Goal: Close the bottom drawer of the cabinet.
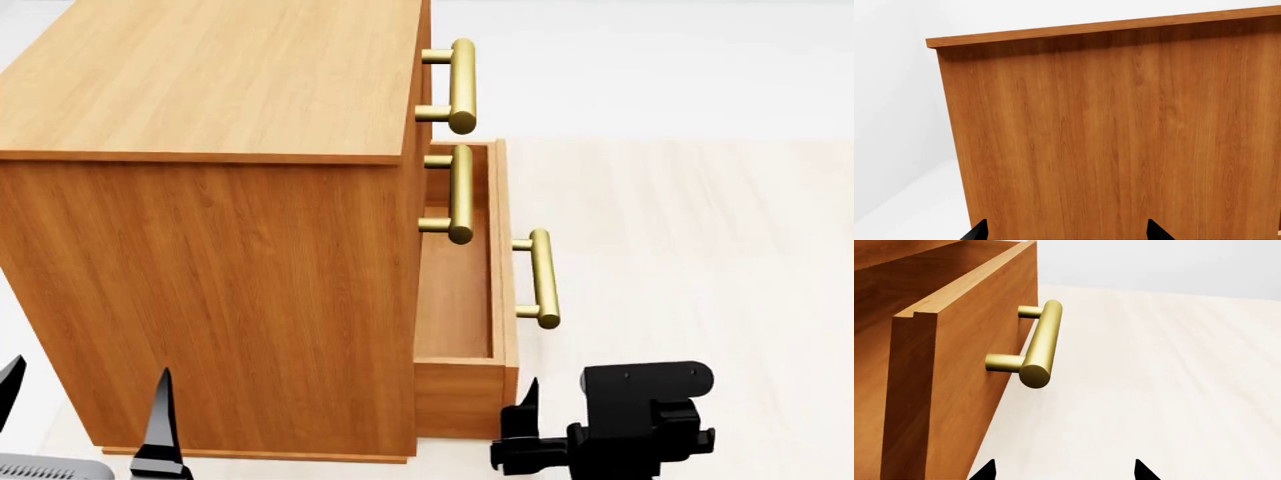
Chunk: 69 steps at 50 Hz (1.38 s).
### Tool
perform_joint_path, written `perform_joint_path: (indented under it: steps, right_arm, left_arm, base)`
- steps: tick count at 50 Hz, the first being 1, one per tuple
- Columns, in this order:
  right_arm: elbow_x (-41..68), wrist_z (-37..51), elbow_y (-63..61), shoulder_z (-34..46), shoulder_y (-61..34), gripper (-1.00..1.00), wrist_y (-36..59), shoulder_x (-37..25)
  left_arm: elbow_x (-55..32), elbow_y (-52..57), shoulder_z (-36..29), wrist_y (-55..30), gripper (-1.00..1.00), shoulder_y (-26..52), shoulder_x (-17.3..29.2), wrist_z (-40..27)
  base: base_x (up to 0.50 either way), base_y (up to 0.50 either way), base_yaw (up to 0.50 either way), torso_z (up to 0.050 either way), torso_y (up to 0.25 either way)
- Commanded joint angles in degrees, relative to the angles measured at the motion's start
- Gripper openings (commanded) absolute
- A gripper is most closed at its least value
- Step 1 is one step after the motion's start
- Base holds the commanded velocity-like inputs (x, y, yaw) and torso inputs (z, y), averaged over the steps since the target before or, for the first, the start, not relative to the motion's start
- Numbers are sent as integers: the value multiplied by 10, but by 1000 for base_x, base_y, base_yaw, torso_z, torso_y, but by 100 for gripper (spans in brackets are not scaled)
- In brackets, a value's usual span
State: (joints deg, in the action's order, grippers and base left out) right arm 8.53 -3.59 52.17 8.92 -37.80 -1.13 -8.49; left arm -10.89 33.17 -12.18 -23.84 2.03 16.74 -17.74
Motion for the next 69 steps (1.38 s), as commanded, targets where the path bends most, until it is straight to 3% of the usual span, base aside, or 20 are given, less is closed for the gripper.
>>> perform_joint_path:
  steps: [1,10,23,45,56,62,69]
  right_arm:
    - [0,-7,-45,15,6,100,26,12]
    - [-7,-19,-52,38,2,100,25,27]
    - [-9,-29,-161,72,31,100,86,31]
    - [78,-171,-343,101,66,100,230,-37]
    - [127,-207,-363,74,59,100,264,-66]
    - [119,-180,-345,59,55,100,243,-62]
    - [81,-84,-299,10,62,100,128,-44]
  left_arm:
    - [-1,-1,-3,2,100,0,1,-2]
    - [-2,0,-5,1,100,1,3,-4]
    - [-6,0,-5,2,100,1,5,-7]
    - [-8,-7,-9,8,100,0,8,-11]
    - [-9,-9,-11,11,100,-2,9,-14]
    - [-9,-12,-14,13,100,-1,9,-14]
    - [-7,-25,-7,32,100,0,15,-13]
  base:
    - [0,0,0,0,0]
    - [0,0,0,0,0]
    - [0,0,0,0,0]
    - [0,0,0,0,0]
    - [0,0,0,0,0]
    - [0,0,0,0,0]
    - [0,0,0,0,0]
